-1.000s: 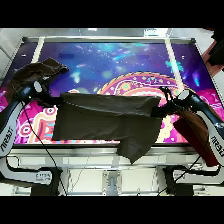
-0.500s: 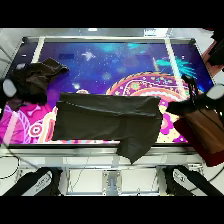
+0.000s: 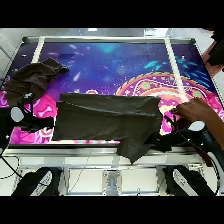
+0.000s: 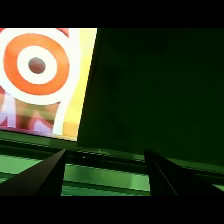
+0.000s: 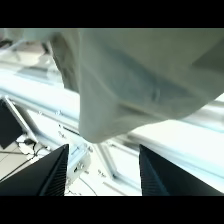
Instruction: Fold the shirts.
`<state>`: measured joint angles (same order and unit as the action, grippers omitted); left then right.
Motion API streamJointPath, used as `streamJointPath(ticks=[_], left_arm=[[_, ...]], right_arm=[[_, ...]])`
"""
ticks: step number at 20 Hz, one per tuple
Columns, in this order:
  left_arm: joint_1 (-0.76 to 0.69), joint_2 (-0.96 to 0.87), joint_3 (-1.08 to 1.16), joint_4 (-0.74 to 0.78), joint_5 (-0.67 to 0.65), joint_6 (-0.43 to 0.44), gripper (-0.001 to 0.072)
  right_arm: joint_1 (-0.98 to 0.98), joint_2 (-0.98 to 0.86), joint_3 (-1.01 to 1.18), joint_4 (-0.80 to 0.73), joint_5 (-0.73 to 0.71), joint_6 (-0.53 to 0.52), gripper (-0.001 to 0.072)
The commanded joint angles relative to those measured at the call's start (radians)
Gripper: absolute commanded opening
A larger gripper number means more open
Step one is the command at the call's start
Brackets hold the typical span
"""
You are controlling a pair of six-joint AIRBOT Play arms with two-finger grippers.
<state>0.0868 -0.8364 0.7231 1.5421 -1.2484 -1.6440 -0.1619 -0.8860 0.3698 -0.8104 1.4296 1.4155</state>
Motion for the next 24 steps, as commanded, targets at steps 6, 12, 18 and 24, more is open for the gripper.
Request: streamJointPath(ticks=[6,12,18,24], left_arm=[[0.0,0.006,-0.014,-0.035,-0.002,-0.005,0.0563],[0.0,0.006,-0.014,-0.035,0.0,-0.003,0.0564],[0.0,0.006,-0.014,-0.035,0.007,0.018,0.0563],[0.0,0.006,-0.014,-0.034,0.013,0.022,0.0564]], right_arm=[[0.256,0.005,-0.133,0.064,-0.206,0.142,0.051],[0.294,0.003,-0.133,0.01,-0.35,0.261,0.0506],[0.294,0.003,-0.133,-0.005,-0.411,0.32,0.0383],[0.292,0.003,-0.13,-0.034,-0.26,0.247,0.0391]])
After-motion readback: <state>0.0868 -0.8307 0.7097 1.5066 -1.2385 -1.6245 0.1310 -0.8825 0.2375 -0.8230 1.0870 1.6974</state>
